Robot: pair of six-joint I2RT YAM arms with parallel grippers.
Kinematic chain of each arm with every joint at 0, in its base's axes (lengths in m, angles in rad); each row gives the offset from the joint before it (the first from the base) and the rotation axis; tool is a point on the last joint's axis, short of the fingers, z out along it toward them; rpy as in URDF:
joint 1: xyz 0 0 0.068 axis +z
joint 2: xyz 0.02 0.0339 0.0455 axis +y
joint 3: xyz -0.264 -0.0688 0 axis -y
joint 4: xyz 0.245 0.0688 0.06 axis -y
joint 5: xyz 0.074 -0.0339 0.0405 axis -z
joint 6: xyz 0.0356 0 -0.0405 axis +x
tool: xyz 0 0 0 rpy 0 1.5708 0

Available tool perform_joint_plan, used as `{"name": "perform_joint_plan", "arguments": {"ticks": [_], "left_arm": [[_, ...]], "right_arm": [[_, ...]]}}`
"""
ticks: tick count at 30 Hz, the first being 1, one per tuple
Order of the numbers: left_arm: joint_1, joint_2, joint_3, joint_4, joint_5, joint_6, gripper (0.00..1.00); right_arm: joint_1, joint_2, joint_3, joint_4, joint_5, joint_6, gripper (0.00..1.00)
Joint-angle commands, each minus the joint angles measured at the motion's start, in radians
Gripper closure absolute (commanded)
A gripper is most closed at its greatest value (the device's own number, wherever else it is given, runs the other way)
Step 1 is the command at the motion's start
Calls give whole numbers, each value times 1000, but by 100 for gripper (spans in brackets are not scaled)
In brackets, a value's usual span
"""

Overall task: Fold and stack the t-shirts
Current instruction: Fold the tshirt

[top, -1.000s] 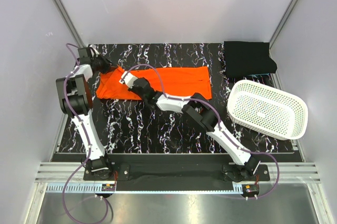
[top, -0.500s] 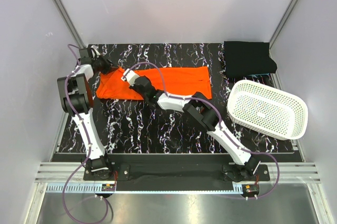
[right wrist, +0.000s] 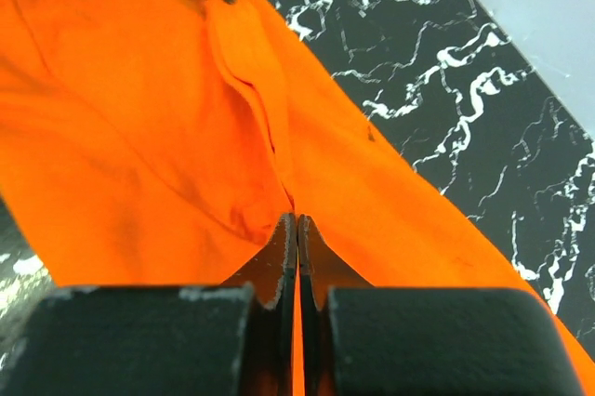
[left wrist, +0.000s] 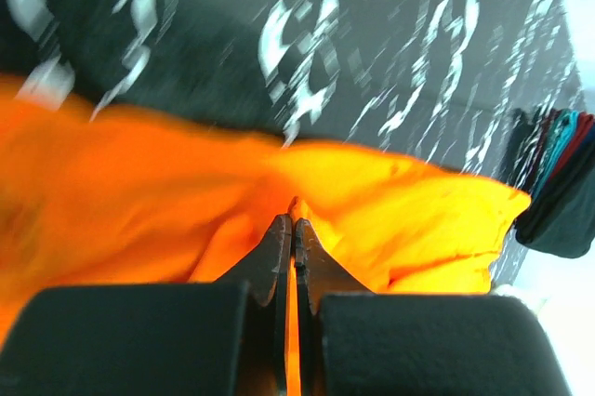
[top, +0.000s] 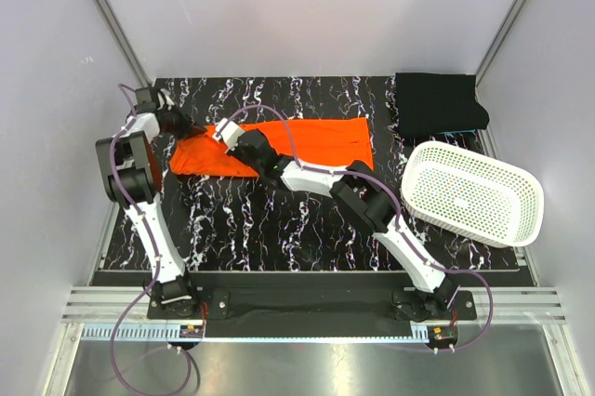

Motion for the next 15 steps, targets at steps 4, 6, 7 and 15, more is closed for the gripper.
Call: {"name": "perform_joint_plan", "arguments": {"ticks": [4, 6, 7, 15], "left_arm": [[28, -182, -84, -41, -27, 42, 100], [30, -197, -101, -44, -32, 42, 100], [30, -207, -104, -53, -35, 47, 100], [31, -259, -147, -151, -117, 82, 100]], "right_arm": [[7, -86, -46, 29, -36, -6, 100], [7, -91, -65, 37, -34, -9, 100], [7, -94, -71, 43, -34, -11, 100], [7, -126, -139, 83, -45, -11, 100]]}}
